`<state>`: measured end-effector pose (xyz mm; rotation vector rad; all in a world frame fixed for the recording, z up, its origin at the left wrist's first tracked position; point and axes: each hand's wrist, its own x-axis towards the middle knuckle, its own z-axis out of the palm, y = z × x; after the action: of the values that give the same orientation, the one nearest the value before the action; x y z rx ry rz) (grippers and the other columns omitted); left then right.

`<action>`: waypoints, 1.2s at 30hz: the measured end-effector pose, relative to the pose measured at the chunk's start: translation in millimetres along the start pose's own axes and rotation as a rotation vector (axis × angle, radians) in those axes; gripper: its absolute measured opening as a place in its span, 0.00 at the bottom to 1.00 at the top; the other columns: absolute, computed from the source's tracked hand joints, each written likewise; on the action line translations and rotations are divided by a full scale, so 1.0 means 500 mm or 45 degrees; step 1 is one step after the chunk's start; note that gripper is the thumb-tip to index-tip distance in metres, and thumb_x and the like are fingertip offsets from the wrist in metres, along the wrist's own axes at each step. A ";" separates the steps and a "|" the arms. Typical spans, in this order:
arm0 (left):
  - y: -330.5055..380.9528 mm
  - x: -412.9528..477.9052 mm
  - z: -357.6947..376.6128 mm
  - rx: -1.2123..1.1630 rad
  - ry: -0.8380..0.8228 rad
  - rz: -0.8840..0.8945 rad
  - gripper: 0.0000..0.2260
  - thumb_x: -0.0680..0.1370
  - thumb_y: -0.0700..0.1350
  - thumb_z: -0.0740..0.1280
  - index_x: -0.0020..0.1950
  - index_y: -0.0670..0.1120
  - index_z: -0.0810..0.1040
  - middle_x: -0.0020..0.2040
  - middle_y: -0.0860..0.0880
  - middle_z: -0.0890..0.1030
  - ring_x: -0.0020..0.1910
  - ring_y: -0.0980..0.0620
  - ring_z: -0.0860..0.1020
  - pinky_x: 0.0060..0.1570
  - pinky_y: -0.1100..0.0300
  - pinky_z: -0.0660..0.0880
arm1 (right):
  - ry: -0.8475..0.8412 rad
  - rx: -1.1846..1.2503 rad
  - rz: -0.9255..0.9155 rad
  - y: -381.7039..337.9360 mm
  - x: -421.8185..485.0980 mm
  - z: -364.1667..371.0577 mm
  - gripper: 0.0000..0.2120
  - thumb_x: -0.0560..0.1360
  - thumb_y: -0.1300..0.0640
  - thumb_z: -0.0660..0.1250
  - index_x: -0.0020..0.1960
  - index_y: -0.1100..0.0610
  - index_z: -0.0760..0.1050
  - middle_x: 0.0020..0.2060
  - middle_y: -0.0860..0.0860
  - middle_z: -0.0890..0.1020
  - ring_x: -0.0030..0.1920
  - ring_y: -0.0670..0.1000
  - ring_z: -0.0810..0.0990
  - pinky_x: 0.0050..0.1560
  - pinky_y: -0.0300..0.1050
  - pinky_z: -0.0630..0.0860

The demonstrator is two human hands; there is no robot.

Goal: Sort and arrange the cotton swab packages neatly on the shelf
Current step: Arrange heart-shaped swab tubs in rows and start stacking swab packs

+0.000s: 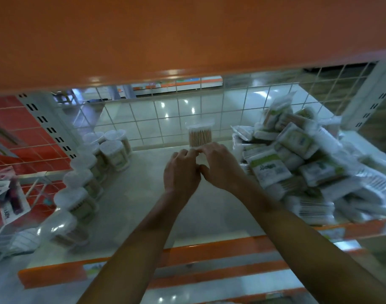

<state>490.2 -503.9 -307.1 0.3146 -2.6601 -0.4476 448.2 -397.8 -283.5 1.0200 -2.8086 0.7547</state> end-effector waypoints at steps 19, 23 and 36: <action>0.166 -0.009 0.067 -0.850 -0.541 -0.308 0.16 0.74 0.54 0.68 0.58 0.49 0.78 0.45 0.48 0.84 0.43 0.48 0.83 0.47 0.48 0.80 | 0.334 -0.056 0.471 0.145 -0.086 -0.105 0.19 0.71 0.62 0.67 0.61 0.60 0.74 0.58 0.59 0.77 0.59 0.58 0.74 0.61 0.53 0.71; 0.178 -0.014 0.072 -0.936 -0.561 -0.305 0.20 0.70 0.54 0.62 0.57 0.47 0.78 0.44 0.46 0.84 0.43 0.47 0.83 0.46 0.46 0.80 | 0.281 0.050 0.496 0.148 -0.092 -0.105 0.20 0.71 0.64 0.65 0.63 0.61 0.72 0.60 0.60 0.75 0.62 0.58 0.71 0.62 0.51 0.68; 0.160 -0.003 0.037 -1.609 -0.294 -0.427 0.11 0.79 0.40 0.65 0.61 0.48 0.72 0.57 0.45 0.80 0.51 0.48 0.82 0.47 0.53 0.80 | 0.439 0.443 0.377 0.117 -0.050 -0.098 0.24 0.74 0.43 0.65 0.63 0.56 0.72 0.56 0.53 0.78 0.54 0.50 0.77 0.53 0.50 0.77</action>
<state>471.6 -424.7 -295.0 0.2859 -1.9590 -2.1609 426.2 -321.5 -270.9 0.4396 -2.6006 1.3419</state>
